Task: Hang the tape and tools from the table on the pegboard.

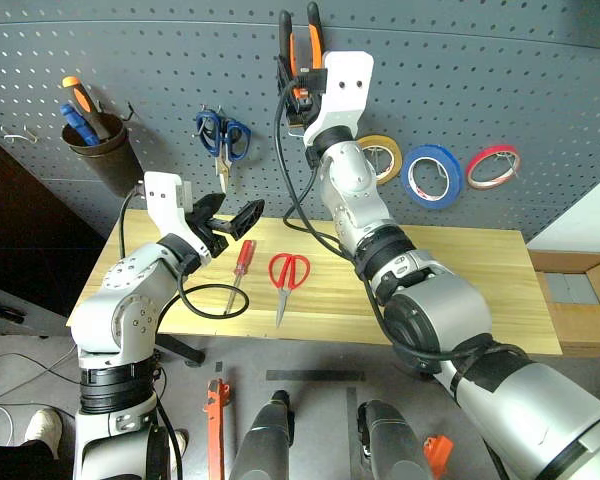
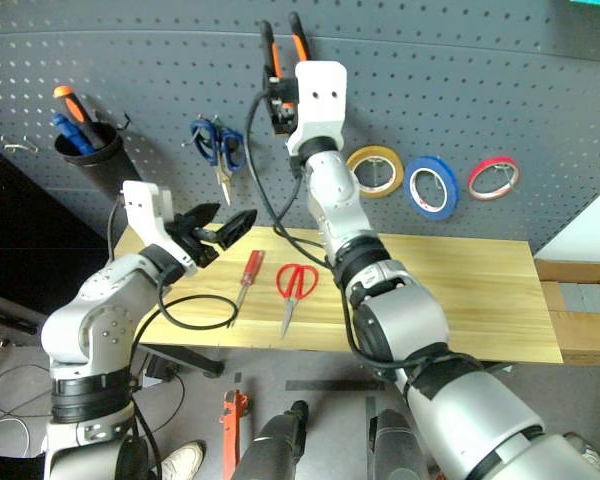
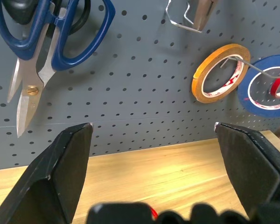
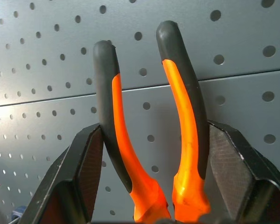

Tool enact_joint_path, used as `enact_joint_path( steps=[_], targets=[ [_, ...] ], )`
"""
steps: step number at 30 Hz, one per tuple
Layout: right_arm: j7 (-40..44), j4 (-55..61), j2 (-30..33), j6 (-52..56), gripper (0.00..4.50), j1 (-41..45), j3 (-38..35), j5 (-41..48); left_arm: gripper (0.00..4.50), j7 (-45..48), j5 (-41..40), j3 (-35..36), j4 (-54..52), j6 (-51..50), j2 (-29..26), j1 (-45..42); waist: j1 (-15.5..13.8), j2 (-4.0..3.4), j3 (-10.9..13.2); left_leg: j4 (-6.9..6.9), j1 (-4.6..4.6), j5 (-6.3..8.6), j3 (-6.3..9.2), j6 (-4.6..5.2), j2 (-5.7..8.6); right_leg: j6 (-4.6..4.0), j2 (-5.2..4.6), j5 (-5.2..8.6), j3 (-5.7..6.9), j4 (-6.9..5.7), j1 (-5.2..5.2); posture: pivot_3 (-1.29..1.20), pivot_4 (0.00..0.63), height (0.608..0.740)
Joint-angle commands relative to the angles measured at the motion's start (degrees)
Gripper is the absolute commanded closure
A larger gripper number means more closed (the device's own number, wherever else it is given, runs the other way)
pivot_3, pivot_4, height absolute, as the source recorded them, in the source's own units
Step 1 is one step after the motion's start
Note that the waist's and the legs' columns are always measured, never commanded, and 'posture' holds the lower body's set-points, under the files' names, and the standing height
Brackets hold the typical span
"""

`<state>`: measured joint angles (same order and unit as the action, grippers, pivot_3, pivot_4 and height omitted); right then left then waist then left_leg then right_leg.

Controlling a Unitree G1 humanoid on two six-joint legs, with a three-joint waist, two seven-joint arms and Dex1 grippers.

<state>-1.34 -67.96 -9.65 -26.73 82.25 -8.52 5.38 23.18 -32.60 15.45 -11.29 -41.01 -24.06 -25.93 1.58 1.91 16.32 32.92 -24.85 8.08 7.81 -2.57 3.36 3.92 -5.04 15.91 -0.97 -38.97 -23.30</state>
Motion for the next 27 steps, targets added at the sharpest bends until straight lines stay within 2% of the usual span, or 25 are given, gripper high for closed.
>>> enact_joint_path(
  steps=[1, 6, 16, 24, 27],
  targets=[
    [-0.1, -0.9, -0.3, 1.0, 1.65, 4.4, -1.7, 1.3, 0.0, 0.5, -0.2, 0.9, -1.0, 1.4, -1.3, -0.8, 0.0, -0.01, 0.0, 0.0, 0.0, 0.0, 0.0, 0.0, 0.0, 0.0, 0.0, 0.0, 0.0, 0.0, -0.01, 0.14, 0.281, 0.74],
    [-0.9, -0.6, 1.0, -1.1, 1.65, 7.6, -2.8, 1.5, 0.0, 0.6, -0.5, 1.1, -1.1, 1.6, -1.8, -0.5, 0.1, -0.01, 0.1, -0.07, -0.07, 0.0, -0.03, 0.0, -0.01, -0.03, 0.0, 0.02, -0.02, 0.01, -0.12, 0.14, 0.282, 0.74],
    [-1.4, -1.4, 0.0, -1.2, 1.65, 6.4, -2.4, 0.9, 0.0, 0.7, -0.7, 0.7, -1.4, 1.4, -1.9, -0.4, 0.0, 0.01, 0.1, -0.08, -0.12, 0.0, -0.03, 0.0, 0.0, -0.04, 0.0, 0.02, -0.01, 0.01, -0.17, 0.15, 0.286, 0.74],
    [2.9, -3.1, -3.6, 3.2, 1.65, -1.3, 0.6, -1.0, 0.0, 0.9, -1.0, 1.3, -1.9, 0.7, -2.8, 0.3, 0.0, 0.01, 0.2, -0.1, -0.12, 0.01, -0.03, 0.0, 0.0, -0.05, 0.0, 0.03, -0.01, 0.02, -0.17, 0.15, 0.296, 0.74],
    [3.3, -2.6, -3.2, 3.5, 1.65, -1.7, 0.9, -1.0, 0.0, 1.1, -1.1, 1.3, -1.5, 0.8, -3.1, 0.3, 0.2, -0.01, 0.3, -0.12, -0.13, 0.01, -0.07, 0.0, -0.02, -0.06, 0.0, 0.03, -0.05, 0.01, -0.2, 0.15, 0.301, 0.74]
  ],
)
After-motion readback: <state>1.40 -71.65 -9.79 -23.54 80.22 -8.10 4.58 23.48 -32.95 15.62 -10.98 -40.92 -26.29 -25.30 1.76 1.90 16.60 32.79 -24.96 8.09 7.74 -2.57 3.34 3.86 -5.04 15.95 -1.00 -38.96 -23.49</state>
